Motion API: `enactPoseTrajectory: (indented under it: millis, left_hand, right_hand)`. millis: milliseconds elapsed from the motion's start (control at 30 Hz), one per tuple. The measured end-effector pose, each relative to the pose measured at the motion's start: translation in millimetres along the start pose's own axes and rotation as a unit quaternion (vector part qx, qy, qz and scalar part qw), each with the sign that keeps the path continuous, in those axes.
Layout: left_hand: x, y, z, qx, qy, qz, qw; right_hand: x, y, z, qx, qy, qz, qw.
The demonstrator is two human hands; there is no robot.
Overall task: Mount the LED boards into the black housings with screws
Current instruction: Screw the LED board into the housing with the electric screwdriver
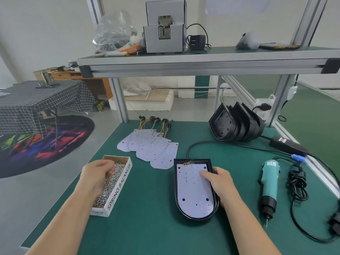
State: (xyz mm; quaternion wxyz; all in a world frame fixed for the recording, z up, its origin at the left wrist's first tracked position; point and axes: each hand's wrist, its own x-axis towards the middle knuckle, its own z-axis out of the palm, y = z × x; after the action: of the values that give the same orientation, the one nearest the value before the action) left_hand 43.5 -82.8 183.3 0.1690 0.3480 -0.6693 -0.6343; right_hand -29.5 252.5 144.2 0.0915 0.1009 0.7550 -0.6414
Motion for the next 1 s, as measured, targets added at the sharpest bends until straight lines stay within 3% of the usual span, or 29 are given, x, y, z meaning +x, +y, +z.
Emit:
enactPoseTrajectory:
  millis: [33, 100, 200, 267, 433, 500, 567, 633, 700, 767, 833, 900, 933, 1000]
  left_hand:
    - [-8, 8, 9, -0.139, -0.053, -0.051, 0.988]
    - [-30, 18, 35, -0.317, -0.165, -0.149, 0.922]
    - [-68, 22, 83, -0.39, -0.307, -0.266, 0.826]
    - [-89, 19, 112, -0.385, -0.349, -0.306, 0.798]
    - [-113, 6, 158, -0.299, -0.336, -0.314, 0.836]
    - [-114, 1, 162, -0.284, -0.326, -0.305, 0.849]
    - [-113, -1, 162, -0.284, -0.32, -0.304, 0.851]
    - [-113, -3, 161, -0.293, -0.317, -0.307, 0.848]
    - [-114, -4, 161, -0.305, -0.313, -0.306, 0.846]
    - [-113, -5, 161, -0.313, -0.311, -0.3, 0.846]
    - [-114, -6, 161, -0.316, -0.311, -0.296, 0.846]
    - [-114, -5, 160, -0.316, -0.317, -0.291, 0.846]
    - [-114, -4, 159, -0.314, -0.321, -0.287, 0.846]
    - [-116, -4, 160, -0.304, -0.329, -0.282, 0.849]
  right_hand:
    - [1, 1, 1, 0.0, 0.002, 0.0, 1.0]
    - [2, 3, 2, 0.004, 0.004, 0.004, 1.0]
    - [0, 1, 5, 0.013, 0.012, 0.007, 1.0]
    - [-3, -2, 7, 0.005, 0.018, 0.006, 1.0]
    - [-9, -5, -9, -0.039, -0.016, -0.02, 0.999]
    - [-9, -8, -36, -0.152, 0.094, -0.075, 0.981]
    - [-7, -10, -73, -0.295, 0.245, -0.113, 0.917]
    - [-3, -6, -108, -0.384, 0.286, -0.059, 0.876]
    - [-2, 1, -125, -0.432, 0.228, 0.037, 0.872]
    - [1, 7, -130, -0.442, 0.199, 0.071, 0.872]
    - [5, 8, -134, -0.384, 0.206, 0.071, 0.897]
    - [7, 6, -136, -0.138, 0.19, 0.073, 0.969]
    - [7, 5, -134, 0.035, 0.164, 0.066, 0.984]
    - [-1, 2, -126, 0.277, 0.096, 0.037, 0.955]
